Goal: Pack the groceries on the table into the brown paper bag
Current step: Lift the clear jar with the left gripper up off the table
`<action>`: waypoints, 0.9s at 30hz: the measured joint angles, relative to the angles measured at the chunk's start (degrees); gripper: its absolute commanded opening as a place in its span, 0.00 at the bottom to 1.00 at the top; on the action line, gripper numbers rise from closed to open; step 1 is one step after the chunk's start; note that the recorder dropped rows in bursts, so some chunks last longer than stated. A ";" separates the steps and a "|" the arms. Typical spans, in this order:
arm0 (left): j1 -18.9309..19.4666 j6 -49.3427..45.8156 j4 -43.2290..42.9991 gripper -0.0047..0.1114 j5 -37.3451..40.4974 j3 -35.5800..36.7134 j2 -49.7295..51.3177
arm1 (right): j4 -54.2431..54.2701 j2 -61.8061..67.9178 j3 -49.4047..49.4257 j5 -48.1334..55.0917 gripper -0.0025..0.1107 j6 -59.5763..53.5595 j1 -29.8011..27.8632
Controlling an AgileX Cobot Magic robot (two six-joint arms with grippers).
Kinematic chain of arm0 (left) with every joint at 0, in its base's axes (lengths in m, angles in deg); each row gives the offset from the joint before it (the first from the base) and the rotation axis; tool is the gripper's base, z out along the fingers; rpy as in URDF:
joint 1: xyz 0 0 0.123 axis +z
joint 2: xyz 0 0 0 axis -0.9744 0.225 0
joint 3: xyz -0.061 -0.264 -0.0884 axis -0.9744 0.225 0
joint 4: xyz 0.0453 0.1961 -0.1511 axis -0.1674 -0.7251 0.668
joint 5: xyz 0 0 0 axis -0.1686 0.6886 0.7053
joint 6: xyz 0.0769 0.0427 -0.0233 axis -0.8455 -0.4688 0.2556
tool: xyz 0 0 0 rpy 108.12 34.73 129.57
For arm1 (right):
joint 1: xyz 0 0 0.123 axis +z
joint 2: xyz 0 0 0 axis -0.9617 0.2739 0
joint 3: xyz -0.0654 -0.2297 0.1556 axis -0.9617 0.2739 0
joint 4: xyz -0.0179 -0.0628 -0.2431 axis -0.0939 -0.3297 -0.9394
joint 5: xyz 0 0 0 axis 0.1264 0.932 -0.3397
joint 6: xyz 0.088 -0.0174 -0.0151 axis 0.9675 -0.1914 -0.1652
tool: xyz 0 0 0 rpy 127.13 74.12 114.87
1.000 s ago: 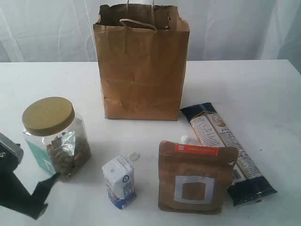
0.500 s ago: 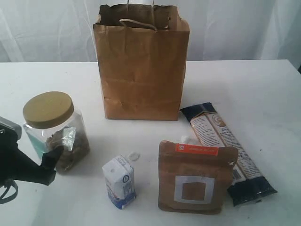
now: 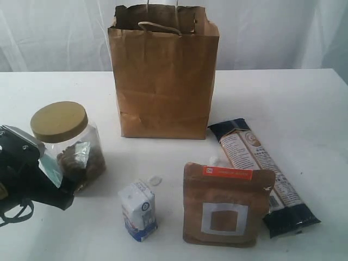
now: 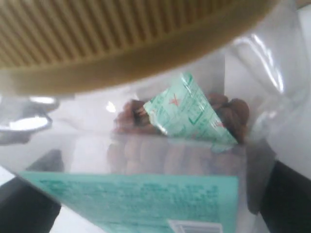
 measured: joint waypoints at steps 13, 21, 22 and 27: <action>0.00 -0.23 4.79 0.94 9.37 -8.46 0.46 | 0.00 0.00 0.00 0.00 0.02 0.00 0.00; 0.00 1.06 4.79 0.46 10.46 -8.60 0.46 | 0.00 0.00 0.00 0.00 0.02 0.00 0.00; 0.00 1.55 4.79 0.38 10.74 -8.60 0.36 | 0.00 0.00 0.00 0.00 0.02 0.00 0.00; 0.00 1.86 5.00 0.04 12.42 -9.04 0.05 | 0.00 0.00 0.00 0.00 0.02 0.00 0.00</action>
